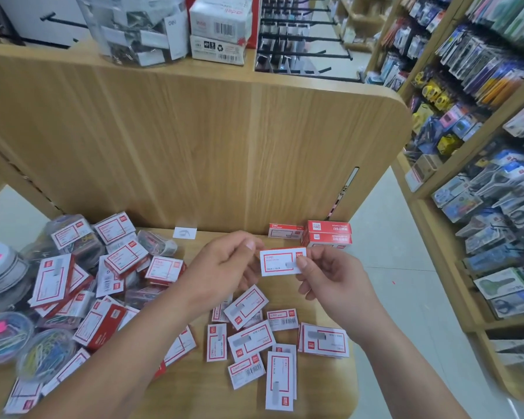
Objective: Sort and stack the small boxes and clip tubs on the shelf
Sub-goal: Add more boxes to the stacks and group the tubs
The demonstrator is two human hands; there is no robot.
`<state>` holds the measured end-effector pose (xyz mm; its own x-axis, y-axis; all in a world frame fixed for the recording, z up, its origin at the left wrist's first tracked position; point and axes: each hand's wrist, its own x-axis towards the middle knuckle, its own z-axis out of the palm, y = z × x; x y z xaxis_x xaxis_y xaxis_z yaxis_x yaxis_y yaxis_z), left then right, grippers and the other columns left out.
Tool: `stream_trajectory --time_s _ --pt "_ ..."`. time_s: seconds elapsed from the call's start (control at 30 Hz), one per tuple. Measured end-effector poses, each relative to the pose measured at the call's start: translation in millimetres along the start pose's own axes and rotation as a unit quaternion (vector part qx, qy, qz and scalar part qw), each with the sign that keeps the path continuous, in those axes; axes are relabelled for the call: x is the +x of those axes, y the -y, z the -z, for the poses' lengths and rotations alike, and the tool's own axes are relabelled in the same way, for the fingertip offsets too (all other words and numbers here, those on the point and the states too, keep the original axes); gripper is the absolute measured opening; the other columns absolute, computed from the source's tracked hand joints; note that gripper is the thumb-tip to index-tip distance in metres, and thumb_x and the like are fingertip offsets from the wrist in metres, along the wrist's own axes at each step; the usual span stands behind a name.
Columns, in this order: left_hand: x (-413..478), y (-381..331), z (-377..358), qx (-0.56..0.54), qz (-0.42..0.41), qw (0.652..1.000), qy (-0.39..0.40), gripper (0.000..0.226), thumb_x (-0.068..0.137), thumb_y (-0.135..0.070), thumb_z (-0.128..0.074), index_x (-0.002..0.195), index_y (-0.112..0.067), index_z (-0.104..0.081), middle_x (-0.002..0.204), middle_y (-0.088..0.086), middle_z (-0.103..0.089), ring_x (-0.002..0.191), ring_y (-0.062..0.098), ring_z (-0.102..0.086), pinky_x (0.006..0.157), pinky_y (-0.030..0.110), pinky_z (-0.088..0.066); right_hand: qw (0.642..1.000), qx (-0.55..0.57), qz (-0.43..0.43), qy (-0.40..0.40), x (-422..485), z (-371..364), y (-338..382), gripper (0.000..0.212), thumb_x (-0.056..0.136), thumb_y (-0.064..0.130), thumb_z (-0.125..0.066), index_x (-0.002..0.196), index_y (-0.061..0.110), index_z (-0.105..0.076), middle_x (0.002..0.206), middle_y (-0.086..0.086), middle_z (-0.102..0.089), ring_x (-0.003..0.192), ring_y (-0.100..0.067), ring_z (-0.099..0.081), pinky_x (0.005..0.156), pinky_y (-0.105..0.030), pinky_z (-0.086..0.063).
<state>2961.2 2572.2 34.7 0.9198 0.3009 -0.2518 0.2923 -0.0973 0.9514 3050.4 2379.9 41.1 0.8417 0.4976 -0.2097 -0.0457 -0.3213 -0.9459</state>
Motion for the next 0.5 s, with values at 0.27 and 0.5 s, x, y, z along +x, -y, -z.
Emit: stream_trajectory --time_s 0.27,0.5 --pt "8.2 7.6 -12.3 0.027 -0.057 0.996 -0.067 0.008 0.091 -0.019 -0.076 0.097 -0.024 -0.078 0.080 -0.003 -0.072 0.068 0.005 -0.060 0.065 0.018 -0.049 1.000 -0.018 -0.007 -0.025 3.8 0.7 1.5 0.010 0.099 0.021 -0.064 0.096 0.017 -0.072 0.074 0.006 -0.074 0.063 -0.020 -0.070 0.065 -0.038 -0.058" --pt "12.6 8.8 -11.5 -0.043 -0.005 0.999 -0.029 0.012 0.094 -0.014 -0.073 0.104 -0.018 -0.078 0.083 0.006 -0.075 0.071 0.013 -0.066 0.075 0.032 -0.060 0.998 -0.044 -0.021 -0.031 13.3 2.2 -6.9 0.017 0.102 0.018 -0.058 0.097 0.022 -0.074 0.074 0.006 -0.074 0.062 -0.017 -0.070 0.064 -0.036 -0.059"
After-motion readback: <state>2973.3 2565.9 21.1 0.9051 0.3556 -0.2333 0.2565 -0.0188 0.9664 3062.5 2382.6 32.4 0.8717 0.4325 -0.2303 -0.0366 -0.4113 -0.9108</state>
